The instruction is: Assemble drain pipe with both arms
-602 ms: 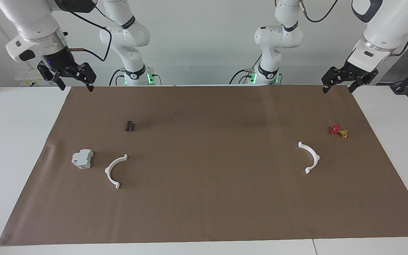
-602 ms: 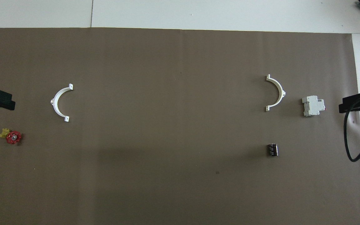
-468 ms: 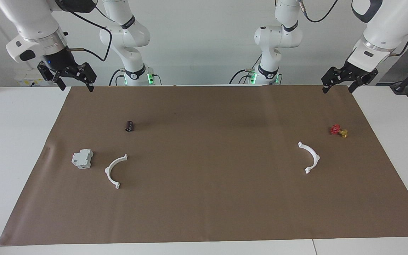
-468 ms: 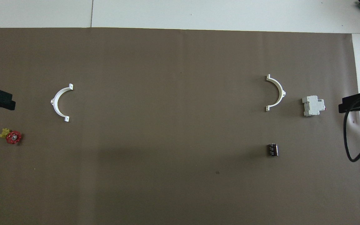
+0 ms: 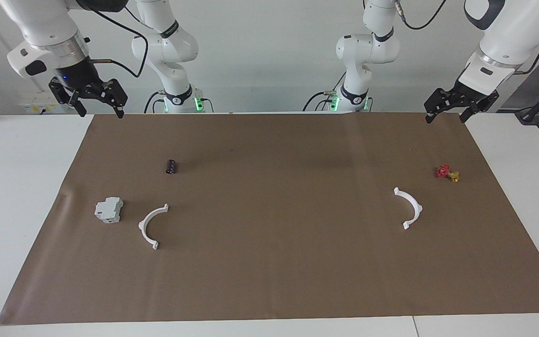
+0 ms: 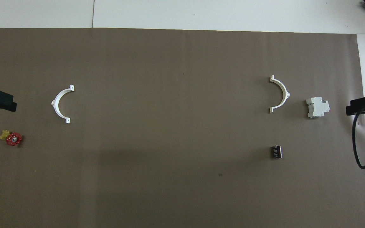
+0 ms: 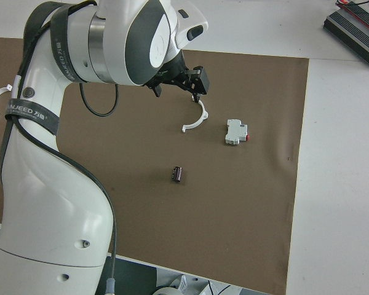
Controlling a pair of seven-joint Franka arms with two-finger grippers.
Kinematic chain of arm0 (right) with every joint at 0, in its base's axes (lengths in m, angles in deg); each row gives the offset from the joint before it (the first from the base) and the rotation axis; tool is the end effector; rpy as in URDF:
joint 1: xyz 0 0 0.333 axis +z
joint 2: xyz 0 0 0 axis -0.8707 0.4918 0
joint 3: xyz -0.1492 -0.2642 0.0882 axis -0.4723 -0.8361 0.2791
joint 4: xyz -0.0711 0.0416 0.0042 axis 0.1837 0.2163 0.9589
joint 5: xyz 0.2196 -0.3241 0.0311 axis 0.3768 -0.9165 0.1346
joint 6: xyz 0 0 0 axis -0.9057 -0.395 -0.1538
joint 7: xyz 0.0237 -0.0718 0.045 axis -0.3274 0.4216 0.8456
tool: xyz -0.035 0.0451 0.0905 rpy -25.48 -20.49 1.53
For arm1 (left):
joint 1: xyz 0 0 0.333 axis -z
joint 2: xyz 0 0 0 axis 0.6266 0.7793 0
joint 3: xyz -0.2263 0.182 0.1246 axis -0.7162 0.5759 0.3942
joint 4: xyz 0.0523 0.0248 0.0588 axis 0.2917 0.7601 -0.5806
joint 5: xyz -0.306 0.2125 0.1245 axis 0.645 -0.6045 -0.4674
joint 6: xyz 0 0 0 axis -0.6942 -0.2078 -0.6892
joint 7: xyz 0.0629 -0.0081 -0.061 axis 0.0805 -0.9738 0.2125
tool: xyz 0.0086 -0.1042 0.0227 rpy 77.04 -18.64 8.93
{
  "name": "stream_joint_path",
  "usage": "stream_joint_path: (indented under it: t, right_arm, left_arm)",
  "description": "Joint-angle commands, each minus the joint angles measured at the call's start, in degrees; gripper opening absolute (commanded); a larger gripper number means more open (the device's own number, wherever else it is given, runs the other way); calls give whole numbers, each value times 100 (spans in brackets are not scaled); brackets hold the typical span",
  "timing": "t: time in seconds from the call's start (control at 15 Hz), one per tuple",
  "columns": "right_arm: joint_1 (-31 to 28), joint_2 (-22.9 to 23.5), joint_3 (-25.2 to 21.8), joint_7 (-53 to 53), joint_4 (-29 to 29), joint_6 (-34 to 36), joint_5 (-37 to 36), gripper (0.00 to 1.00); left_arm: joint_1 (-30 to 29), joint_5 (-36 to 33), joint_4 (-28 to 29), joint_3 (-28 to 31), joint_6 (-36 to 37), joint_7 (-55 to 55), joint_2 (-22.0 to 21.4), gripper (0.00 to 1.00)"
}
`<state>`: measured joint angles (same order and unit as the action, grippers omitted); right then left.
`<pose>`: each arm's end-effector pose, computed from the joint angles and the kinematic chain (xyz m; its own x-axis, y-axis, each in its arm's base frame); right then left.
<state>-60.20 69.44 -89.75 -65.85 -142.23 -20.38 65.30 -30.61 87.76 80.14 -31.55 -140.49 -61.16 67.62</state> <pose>0.5249 -0.0262 0.6529 0.9991 -0.0427 0.0075 -0.0428 -0.9989 0.0167 0.5471 -0.0060 0.6374 0.9958 -0.0635 -0.0660 -0.0635 -0.9980 0.0023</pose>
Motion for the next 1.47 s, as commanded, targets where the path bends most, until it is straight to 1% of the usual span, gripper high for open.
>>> stream_joint_path:
  t: [0.0,0.07,0.2,0.27,0.4,0.53,0.6,0.8,0.94,1.07,1.4]
  right_arm:
    - [-122,-179,18,-289,-744,-723,64,100]
    - [-148,-110,9,-325,-990,-1031,64,100]
    - [-192,66,18,-552,-1570,-1891,64,100]
    - [-210,328,18,-693,-1660,-2182,82,100]
    - [-254,925,18,-834,-1652,-2692,274,100]
    - [-254,1488,18,-983,-1661,-3342,424,100]
    - [-254,1708,18,-1036,-1661,-3693,425,100]
    - [-193,2227,18,-1063,-1661,-4433,425,100]
    - [-210,2465,27,-1238,-1704,-4602,425,100]
    - [-219,2729,27,-1292,-1766,-5021,433,99]
    - [-131,2853,27,-1107,-1793,-5182,434,91]
  left_arm:
    - [86,94,17,98,-50,-18,40,100]
    - [86,93,17,90,-41,-36,40,100]
    - [95,93,17,90,-50,-36,48,100]
    - [95,93,17,90,-50,-36,40,100]
    - [86,93,9,90,-41,-53,40,100]
    - [86,85,9,90,-41,-53,40,100]
    - [86,93,9,90,-41,-45,40,100]
    - [86,93,9,90,-41,-36,40,100]
    - [78,93,9,90,-41,8,22,100]
    - [78,93,17,99,-33,17,22,100]
    - [86,93,17,90,-24,-44,48,100]
